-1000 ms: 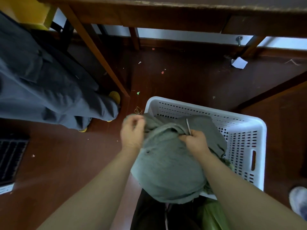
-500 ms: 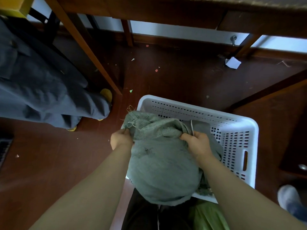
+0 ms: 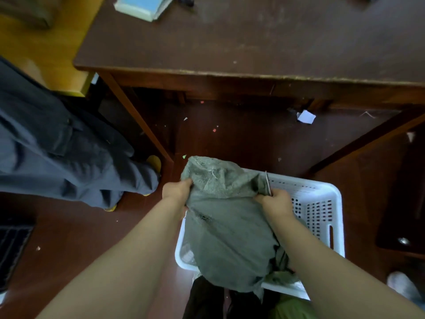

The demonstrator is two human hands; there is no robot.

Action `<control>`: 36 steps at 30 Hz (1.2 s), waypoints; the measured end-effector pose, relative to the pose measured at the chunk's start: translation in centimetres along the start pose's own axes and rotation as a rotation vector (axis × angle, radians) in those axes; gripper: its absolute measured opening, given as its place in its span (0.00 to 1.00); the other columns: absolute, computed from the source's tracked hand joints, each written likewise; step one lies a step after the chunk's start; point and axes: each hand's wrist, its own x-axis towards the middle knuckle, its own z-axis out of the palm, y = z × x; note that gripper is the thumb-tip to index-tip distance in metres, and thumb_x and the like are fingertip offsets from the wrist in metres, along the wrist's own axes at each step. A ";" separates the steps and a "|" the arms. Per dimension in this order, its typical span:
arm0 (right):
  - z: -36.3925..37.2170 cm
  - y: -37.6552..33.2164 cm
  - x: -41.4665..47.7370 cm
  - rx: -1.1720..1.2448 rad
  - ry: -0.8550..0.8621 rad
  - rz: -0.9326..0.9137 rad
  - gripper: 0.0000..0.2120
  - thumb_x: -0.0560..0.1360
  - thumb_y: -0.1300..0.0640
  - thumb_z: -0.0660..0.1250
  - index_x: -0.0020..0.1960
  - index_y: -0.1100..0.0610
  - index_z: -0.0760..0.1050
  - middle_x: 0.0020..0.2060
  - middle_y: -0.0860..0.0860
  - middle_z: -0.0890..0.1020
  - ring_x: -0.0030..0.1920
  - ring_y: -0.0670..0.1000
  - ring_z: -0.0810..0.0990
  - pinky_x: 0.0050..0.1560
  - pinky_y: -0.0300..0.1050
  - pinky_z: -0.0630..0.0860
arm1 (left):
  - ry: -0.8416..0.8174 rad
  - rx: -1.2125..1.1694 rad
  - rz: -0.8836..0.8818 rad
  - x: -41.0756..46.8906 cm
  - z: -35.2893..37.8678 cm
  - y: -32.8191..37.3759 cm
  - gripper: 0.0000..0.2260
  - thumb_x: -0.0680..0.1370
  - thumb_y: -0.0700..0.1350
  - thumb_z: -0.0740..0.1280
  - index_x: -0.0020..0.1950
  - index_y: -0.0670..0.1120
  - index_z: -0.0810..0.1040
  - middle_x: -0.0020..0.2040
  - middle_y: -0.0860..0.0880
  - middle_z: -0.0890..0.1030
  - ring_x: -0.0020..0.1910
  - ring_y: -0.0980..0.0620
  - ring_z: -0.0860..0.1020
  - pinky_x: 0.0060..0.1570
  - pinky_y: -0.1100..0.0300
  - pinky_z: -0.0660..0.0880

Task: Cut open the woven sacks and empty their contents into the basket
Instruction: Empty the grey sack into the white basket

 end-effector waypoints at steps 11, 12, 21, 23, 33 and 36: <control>-3.8 -2.9 -6.3 0.111 0.160 -0.092 0.09 0.73 0.65 0.65 0.34 0.62 0.73 0.29 0.56 0.73 0.32 0.52 0.70 0.34 0.45 0.64 | -0.074 -0.058 0.194 -8.1 -0.4 3.2 0.12 0.77 0.46 0.68 0.36 0.43 0.75 0.37 0.45 0.78 0.40 0.46 0.78 0.44 0.52 0.76; -4.0 -2.9 -6.5 0.118 0.169 -0.101 0.06 0.73 0.65 0.65 0.38 0.65 0.75 0.31 0.59 0.75 0.35 0.54 0.72 0.36 0.46 0.67 | -0.099 -0.076 0.195 -8.7 -0.4 3.3 0.11 0.78 0.46 0.67 0.37 0.43 0.75 0.37 0.46 0.79 0.38 0.47 0.78 0.43 0.53 0.76; -5.0 -4.8 -8.6 0.167 0.167 -0.116 0.03 0.71 0.61 0.68 0.38 0.58 0.77 0.37 0.58 0.81 0.42 0.59 0.78 0.45 0.54 0.75 | -0.176 -0.063 0.277 -11.8 -1.1 5.4 0.13 0.78 0.51 0.66 0.39 0.44 0.75 0.40 0.46 0.79 0.41 0.48 0.78 0.44 0.54 0.76; -5.4 -5.8 -9.4 0.175 0.171 -0.123 0.06 0.72 0.63 0.67 0.37 0.57 0.76 0.36 0.56 0.80 0.41 0.57 0.77 0.43 0.52 0.74 | -0.186 -0.037 0.304 -12.4 -1.3 5.8 0.13 0.78 0.51 0.65 0.38 0.44 0.75 0.39 0.46 0.79 0.39 0.49 0.78 0.39 0.58 0.75; -5.1 -8.0 -10.4 0.348 0.208 -0.184 0.10 0.70 0.58 0.65 0.32 0.58 0.69 0.28 0.51 0.70 0.32 0.50 0.65 0.36 0.48 0.64 | -0.216 -0.039 0.267 -13.5 -3.0 7.4 0.16 0.76 0.55 0.67 0.48 0.42 0.80 0.45 0.45 0.84 0.43 0.46 0.82 0.48 0.52 0.80; -4.9 -7.6 -10.6 0.271 0.114 -0.178 0.09 0.68 0.54 0.67 0.33 0.59 0.74 0.30 0.52 0.74 0.34 0.51 0.70 0.36 0.49 0.69 | -0.214 -0.051 0.235 -13.0 -3.7 7.2 0.15 0.75 0.53 0.69 0.47 0.41 0.80 0.44 0.44 0.84 0.42 0.46 0.83 0.45 0.52 0.81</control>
